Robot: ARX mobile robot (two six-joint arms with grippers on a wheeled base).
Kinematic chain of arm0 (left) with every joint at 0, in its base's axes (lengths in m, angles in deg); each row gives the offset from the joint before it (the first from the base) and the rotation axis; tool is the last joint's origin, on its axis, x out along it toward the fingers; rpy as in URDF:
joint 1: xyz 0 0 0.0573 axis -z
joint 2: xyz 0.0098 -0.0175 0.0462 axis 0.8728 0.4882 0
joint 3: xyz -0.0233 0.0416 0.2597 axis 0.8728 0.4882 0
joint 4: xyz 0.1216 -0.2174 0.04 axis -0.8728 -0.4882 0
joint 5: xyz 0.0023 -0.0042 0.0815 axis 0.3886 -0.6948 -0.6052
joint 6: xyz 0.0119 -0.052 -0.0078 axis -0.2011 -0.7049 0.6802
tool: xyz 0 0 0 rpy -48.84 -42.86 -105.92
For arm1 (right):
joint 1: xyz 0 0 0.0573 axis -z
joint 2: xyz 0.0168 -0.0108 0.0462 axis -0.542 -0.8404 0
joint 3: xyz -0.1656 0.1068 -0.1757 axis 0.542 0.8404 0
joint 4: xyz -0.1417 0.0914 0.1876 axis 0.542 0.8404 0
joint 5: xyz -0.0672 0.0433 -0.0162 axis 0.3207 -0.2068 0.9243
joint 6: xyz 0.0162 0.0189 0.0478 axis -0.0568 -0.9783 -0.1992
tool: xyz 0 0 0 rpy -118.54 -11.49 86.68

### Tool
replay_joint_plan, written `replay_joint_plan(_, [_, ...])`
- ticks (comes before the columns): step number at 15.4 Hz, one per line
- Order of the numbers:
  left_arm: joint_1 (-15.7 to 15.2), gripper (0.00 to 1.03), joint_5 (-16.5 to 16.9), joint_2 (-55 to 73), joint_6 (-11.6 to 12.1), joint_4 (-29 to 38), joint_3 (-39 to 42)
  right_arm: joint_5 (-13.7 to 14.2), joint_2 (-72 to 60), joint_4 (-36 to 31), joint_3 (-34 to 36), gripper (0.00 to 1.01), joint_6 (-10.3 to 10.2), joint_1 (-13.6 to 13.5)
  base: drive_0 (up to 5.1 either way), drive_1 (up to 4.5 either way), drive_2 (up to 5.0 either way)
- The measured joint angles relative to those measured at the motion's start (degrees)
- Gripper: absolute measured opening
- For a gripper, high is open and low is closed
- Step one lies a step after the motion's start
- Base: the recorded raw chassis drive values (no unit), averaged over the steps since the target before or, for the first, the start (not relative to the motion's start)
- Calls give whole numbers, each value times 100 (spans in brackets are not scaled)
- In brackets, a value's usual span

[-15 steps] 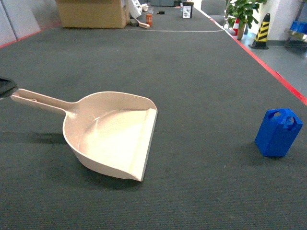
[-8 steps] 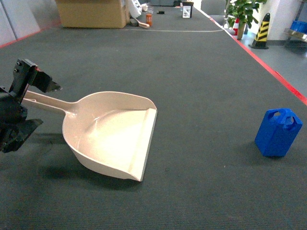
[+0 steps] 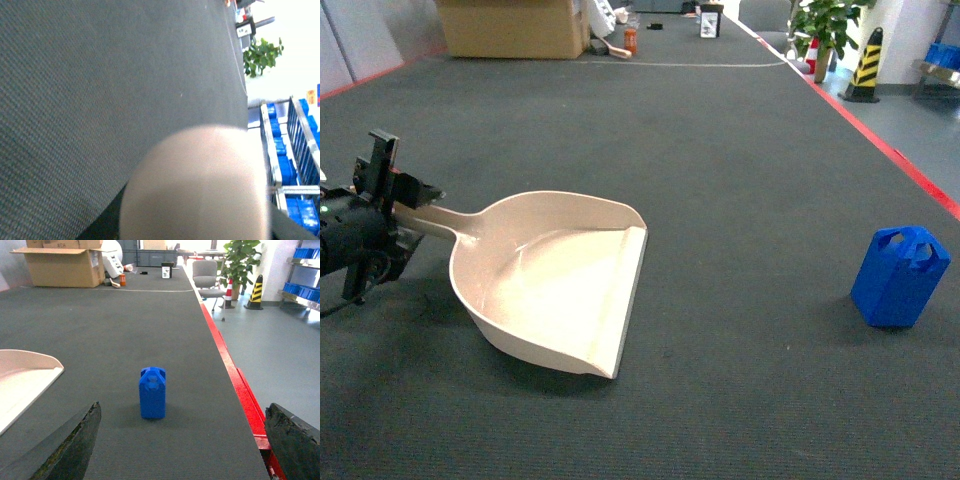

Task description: Place part in tray to right shelf

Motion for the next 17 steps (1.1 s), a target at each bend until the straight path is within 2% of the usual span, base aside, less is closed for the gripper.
replay_joint_plan(2, [-46, 19, 20, -39, -367, 411, 151, 0, 0, 0, 0, 98, 0, 0, 0, 0, 0])
replay_joint_plan(3, [-22, 18, 63, -162, -509, 577, 337, -2, 0, 0, 0, 98, -2, 0, 0, 0, 0])
replay_joint_plan(5, [162, 17, 166, -518, -577, 942, 739, 0, 0, 0, 0, 98, 0, 0, 0, 0, 0])
replay_joint_plan(8, [610, 17, 192, -1207, -789, 1486, 1309, 0, 0, 0, 0, 98, 0, 0, 0, 0, 0])
replay_joint_plan(13, [1547, 16, -79, -2046, -1106, 1707, 1967, -2, 0, 0, 0, 98, 0, 0, 0, 0, 0])
replay_joint_plan(15, [1996, 16, -254, -2146, -1335, 1694, 2140, 0, 0, 0, 0, 98, -2, 0, 0, 0, 0])
replay_joint_plan(17, [2245, 15, -358, -2302, -1482, 1683, 2258, -2, 0, 0, 0, 98, 0, 0, 0, 0, 0])
